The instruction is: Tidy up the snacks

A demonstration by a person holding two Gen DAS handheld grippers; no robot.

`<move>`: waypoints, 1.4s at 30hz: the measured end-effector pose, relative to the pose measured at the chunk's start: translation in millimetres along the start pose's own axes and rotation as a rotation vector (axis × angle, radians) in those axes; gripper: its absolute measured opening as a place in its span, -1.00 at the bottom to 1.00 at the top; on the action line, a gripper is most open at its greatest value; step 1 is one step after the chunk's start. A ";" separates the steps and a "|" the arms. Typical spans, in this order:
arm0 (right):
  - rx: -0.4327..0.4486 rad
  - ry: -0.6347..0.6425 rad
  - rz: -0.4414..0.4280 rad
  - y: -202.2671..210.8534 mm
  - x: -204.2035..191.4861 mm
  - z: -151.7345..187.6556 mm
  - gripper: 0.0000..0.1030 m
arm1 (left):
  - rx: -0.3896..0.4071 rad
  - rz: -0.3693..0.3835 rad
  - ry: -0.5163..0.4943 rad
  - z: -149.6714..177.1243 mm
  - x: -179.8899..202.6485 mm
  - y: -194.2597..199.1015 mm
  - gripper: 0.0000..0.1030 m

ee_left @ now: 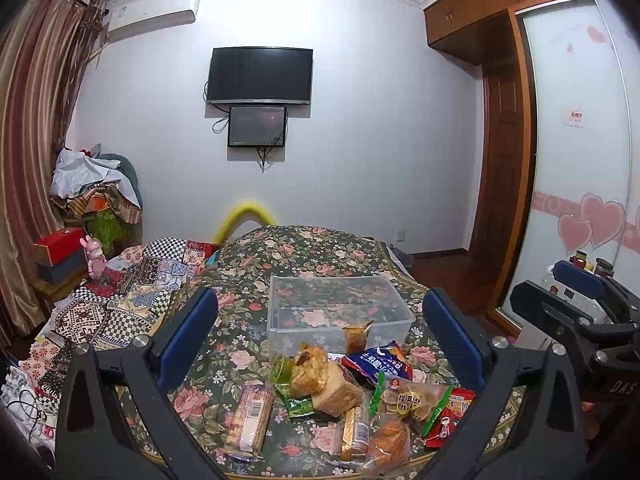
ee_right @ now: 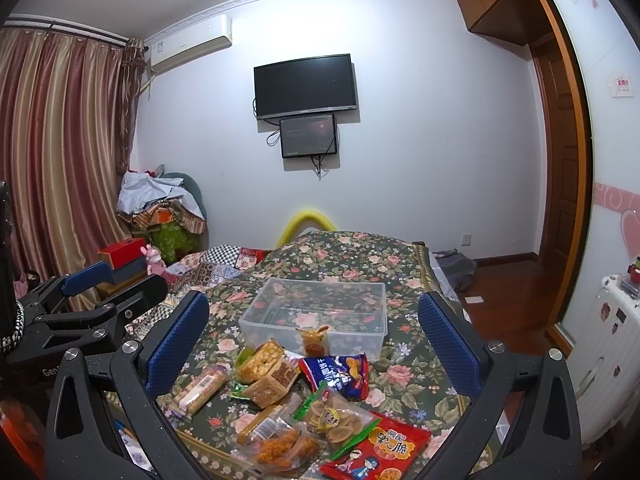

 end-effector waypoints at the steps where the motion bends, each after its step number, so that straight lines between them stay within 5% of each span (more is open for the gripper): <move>1: 0.000 0.000 0.000 -0.2 0.8 0.5 1.00 | 0.001 0.000 0.001 -0.3 0.0 0.3 1.00; 25: -0.016 -0.010 0.013 -4.9 7.2 5.4 1.00 | -0.012 -0.005 -0.010 2.5 -5.9 -6.0 1.00; 34: -0.169 -0.015 0.035 -22.1 30.1 22.5 1.00 | -0.094 -0.021 -0.042 18.5 -20.7 -27.9 0.94; 36: -0.217 -0.015 0.059 -28.7 38.2 31.5 1.00 | -0.131 -0.016 -0.046 25.5 -23.8 -36.1 0.60; 42: -0.381 -0.104 0.074 -53.6 68.3 66.5 0.85 | -0.261 -0.021 -0.001 54.8 -43.9 -65.9 0.39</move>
Point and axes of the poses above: each gripper's, at about its wrist camera, not at the fingertips, and y roughly against the way its jaws point, x to its right, z to its underside, the point moved 3 cm from there along -y, roughly the way its jaws point, and after that the axes turned 3 degrees about -y, right-handed, at the moved point
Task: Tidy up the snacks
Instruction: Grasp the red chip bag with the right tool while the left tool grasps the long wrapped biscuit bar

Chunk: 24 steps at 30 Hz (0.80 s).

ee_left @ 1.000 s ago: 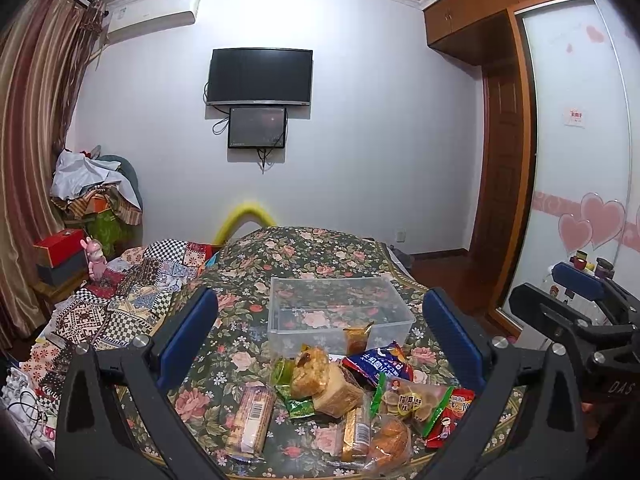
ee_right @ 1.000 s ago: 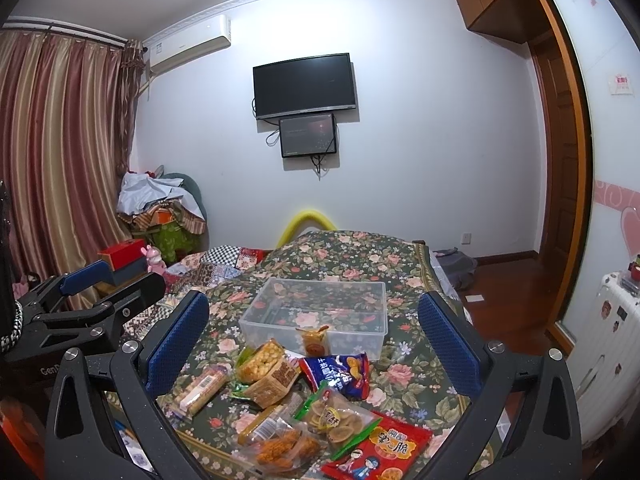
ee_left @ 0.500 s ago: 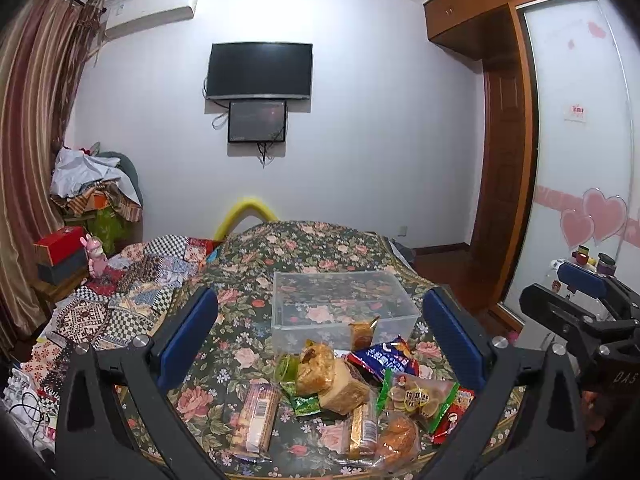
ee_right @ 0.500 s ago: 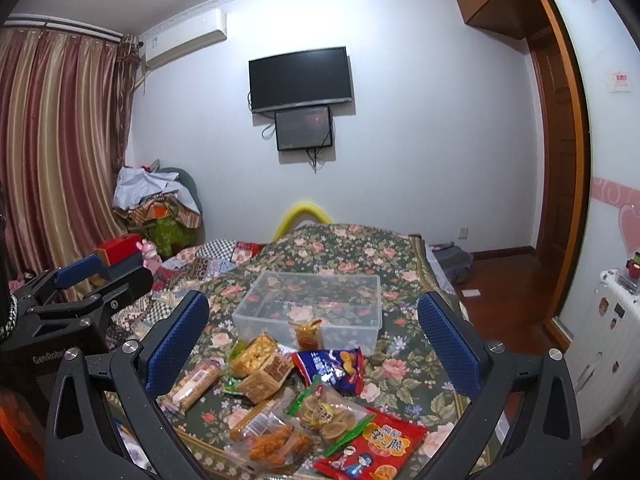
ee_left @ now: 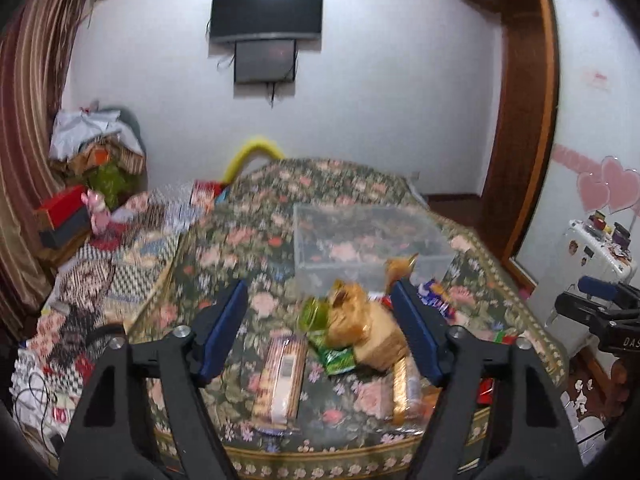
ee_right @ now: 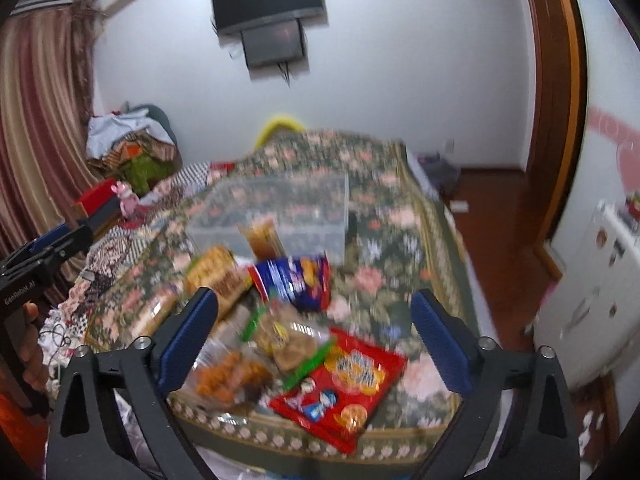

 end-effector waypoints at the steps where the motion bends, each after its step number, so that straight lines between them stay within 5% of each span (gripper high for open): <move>1: -0.018 -0.008 0.008 -3.7 2.7 3.5 0.85 | -0.015 -0.001 0.001 3.4 -2.3 -4.9 0.37; 14: -0.266 -0.103 0.061 -55.1 32.7 55.0 0.85 | -0.316 0.022 -0.030 73.6 -34.2 -80.1 0.32; 24: -0.352 -0.160 0.046 -78.4 36.8 71.2 0.85 | -0.405 0.019 -0.023 93.6 -36.2 -121.2 0.23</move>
Point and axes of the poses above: each gripper's, at about its wrist camera, not at the fingertips, and y roughly against the way its jaws point, x to its right, z to its underside, the point moved 3 cm from there along -y, roughly the way its jaws point, and after that the axes turned 3 degrees about -y, right-handed, at the moved point
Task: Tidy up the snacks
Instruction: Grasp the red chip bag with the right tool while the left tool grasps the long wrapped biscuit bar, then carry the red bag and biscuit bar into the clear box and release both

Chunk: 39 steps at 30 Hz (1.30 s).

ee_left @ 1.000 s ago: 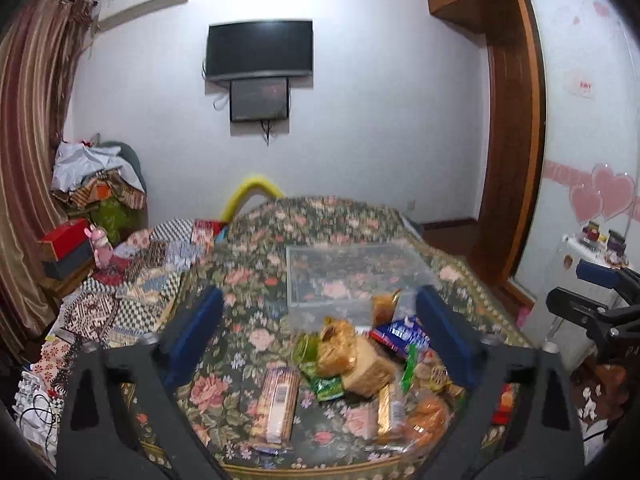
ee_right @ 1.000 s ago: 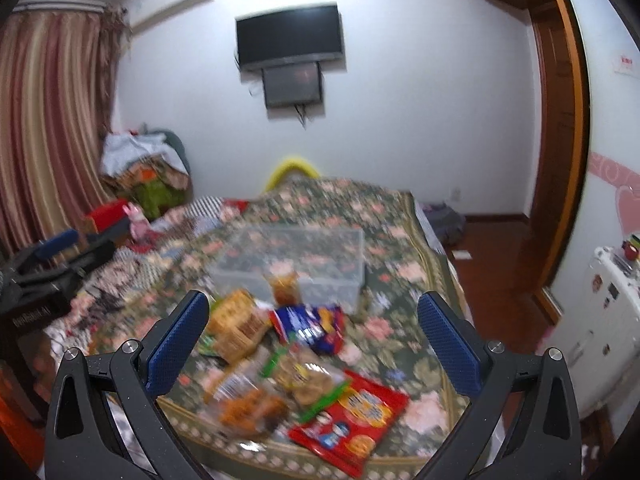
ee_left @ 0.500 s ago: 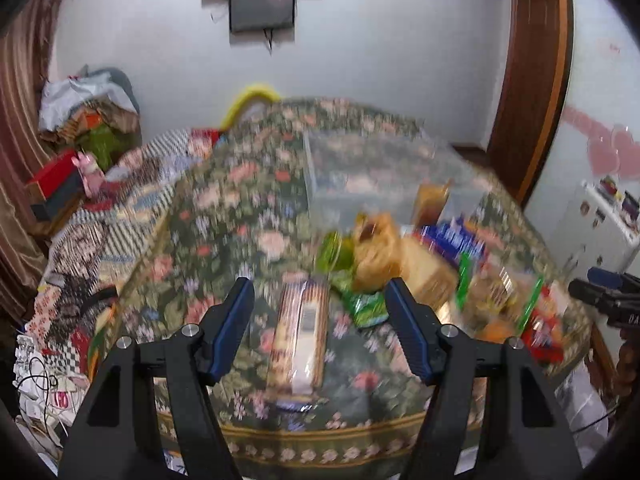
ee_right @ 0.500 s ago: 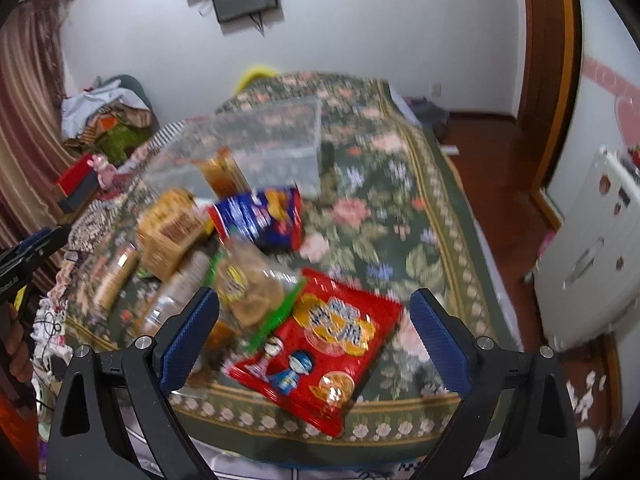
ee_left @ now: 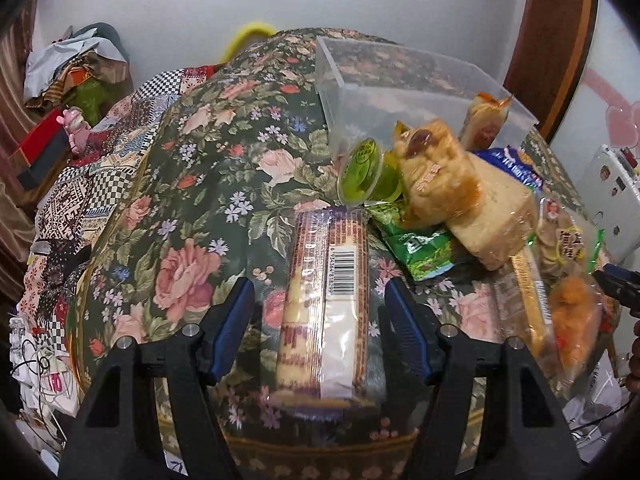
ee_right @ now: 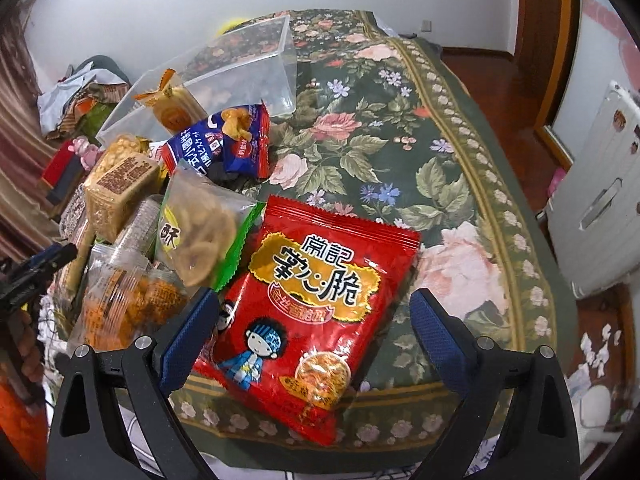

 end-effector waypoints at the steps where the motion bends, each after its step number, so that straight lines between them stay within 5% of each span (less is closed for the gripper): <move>1: -0.001 0.003 0.002 -2.0 -0.6 0.0 0.85 | -0.010 0.001 -0.003 0.1 0.3 -4.3 0.16; 4: -0.012 0.015 0.009 -8.6 0.3 -0.8 0.83 | -0.044 0.013 0.004 1.5 -1.2 -18.0 -0.06; 8: -0.020 -0.021 0.006 -13.5 12.8 -2.6 0.80 | -0.029 0.012 0.014 0.9 -2.7 -20.0 -0.10; 14: -0.011 0.013 0.057 -16.0 15.3 -4.2 0.42 | -0.011 -0.006 0.016 -2.5 -1.9 -20.1 -0.12; 19: 0.015 0.017 0.091 -8.6 17.0 -4.1 0.40 | 0.029 -0.022 0.026 -8.9 -7.1 -5.7 -0.12; 39: 0.317 0.131 -0.007 57.6 -37.3 -110.6 0.40 | 0.272 0.005 0.021 -108.4 5.8 60.2 -0.12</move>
Point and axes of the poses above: each gripper's, at about its wrist camera, not at the fingertips, and y roughly against the way its jaws point, x to its right, z to its underside, the point moved 3 cm from there along -y, roughly the way its jaws point, and after that the axes turned 3 degrees about -y, right-handed, at the moved point
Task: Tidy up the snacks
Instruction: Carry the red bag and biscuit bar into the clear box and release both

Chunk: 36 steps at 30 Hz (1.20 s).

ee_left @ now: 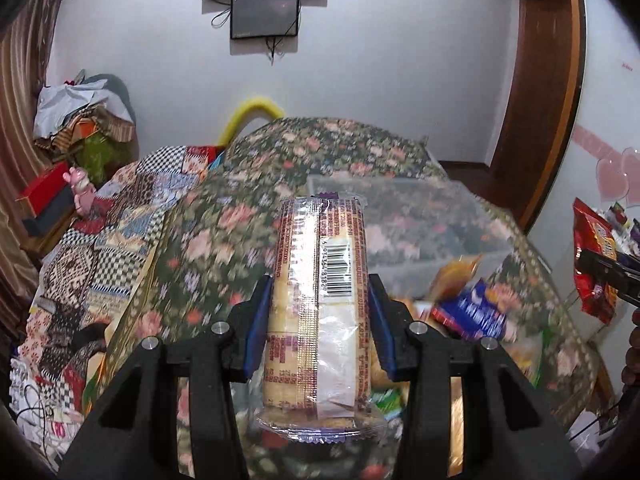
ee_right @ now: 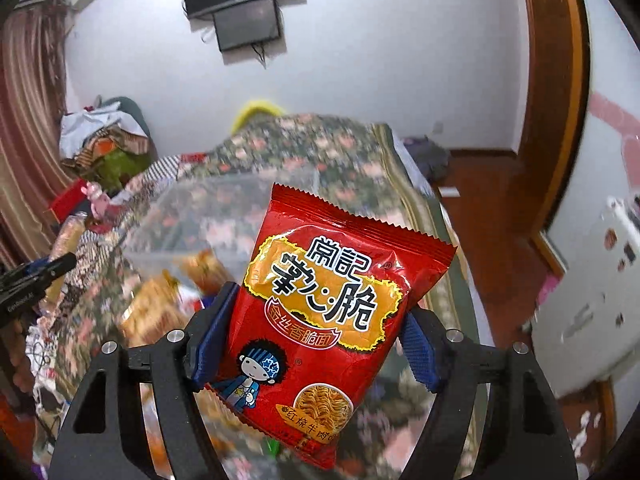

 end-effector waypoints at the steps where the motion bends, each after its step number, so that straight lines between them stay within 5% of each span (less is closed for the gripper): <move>1: 0.010 0.001 -0.006 0.0 -2.1 0.3 0.39 | 0.006 0.001 -0.004 -5.8 2.1 -2.1 -0.12; 15: 0.033 0.022 -0.066 -47.2 -29.4 -35.4 0.40 | -0.015 0.020 -0.008 -54.5 15.6 -62.7 -0.12; 36: -0.175 0.103 -0.105 -137.5 -49.4 -33.8 0.40 | -0.209 0.031 -0.046 -53.1 32.1 -167.1 -0.12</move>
Point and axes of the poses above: each gripper's, at about its wrist camera, not at the fingertips, and y roughly against the way its jaws point, x to its right, z to its underside, the point moved 3 cm from there along -y, roughly the way its jaws point, and after that the axes turned 3 degrees about -y, right-handed, at the moved point
